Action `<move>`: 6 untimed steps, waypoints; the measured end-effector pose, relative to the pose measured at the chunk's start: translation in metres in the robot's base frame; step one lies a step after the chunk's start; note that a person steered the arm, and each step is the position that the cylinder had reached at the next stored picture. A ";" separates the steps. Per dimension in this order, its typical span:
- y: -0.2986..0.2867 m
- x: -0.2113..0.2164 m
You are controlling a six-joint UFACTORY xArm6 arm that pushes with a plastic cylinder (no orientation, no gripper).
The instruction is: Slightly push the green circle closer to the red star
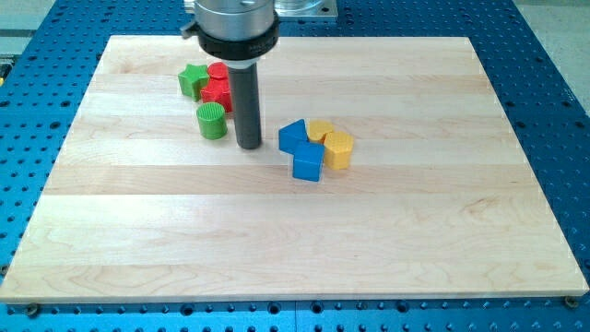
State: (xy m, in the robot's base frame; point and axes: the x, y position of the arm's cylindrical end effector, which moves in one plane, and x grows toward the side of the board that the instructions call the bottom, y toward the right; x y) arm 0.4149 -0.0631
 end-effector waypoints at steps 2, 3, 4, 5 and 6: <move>-0.019 -0.001; -0.037 -0.001; -0.055 -0.001; -0.065 -0.001; -0.073 -0.001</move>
